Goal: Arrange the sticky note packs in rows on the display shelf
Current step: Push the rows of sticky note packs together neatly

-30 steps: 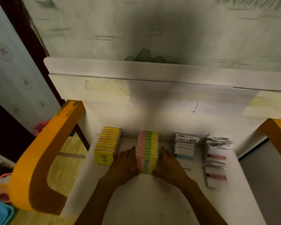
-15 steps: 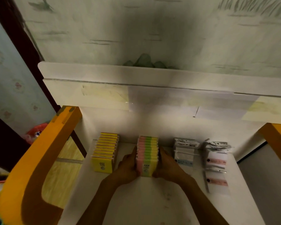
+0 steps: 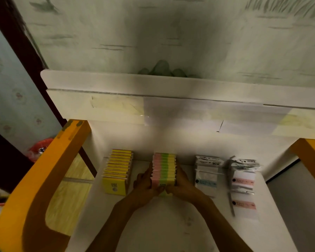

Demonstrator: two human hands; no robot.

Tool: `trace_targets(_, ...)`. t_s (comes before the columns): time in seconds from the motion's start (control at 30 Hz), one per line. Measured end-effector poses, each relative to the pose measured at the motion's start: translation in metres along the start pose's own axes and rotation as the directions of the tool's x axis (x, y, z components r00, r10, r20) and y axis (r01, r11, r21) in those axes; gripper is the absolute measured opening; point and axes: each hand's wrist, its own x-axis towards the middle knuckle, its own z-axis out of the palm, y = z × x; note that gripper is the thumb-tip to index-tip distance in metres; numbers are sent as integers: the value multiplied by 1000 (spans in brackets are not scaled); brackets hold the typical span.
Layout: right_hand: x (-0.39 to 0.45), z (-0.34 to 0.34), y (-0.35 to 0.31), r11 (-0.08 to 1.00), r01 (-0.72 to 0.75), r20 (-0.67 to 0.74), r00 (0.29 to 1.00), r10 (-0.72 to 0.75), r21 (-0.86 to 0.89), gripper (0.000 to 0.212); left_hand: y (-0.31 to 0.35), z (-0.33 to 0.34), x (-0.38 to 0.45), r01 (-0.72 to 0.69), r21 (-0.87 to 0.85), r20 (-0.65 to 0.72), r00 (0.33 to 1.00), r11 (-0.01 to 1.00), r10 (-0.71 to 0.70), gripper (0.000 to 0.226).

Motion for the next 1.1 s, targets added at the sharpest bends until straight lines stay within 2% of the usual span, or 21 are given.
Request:
trace_targets(0.13,-2,3,4,1000,-3,-7,1000,3,14,60,-4,4,-3,-27,-55,-30,999,998,26,100)
trace_targets(0.3,-4,1,-5,999,1,-59,998,1,40,46,-6,6,-2,-45,-57,-54,998,997,42,102)
trace_targets(0.47,-9,1,-6,995,5,-39,999,-1,104,71,-3,2,-4,-35,-47,-45,998,998,33,105)
trace_targets(0.63,-14,5,-7,977,-37,-18,999,42,211,92,-8,3,1,33,-76,-23,999,997,-35,131)
trace_targets(0.73,-15,8,-6,967,-58,-16,998,64,247,94,-10,7,1,29,-132,-36,999,991,-34,121)
trace_targets(0.87,-14,10,-9,973,-59,-38,997,70,224,82,-7,9,0,38,-202,-65,997,979,-52,100)
trace_targets(0.97,-14,9,-7,974,-64,-34,997,73,215,80,-1,8,0,49,-185,-74,995,982,-64,97)
trace_targets(1.1,-15,8,-1,977,-74,-17,997,79,202,91,-2,6,0,35,-171,-92,994,985,-51,99)
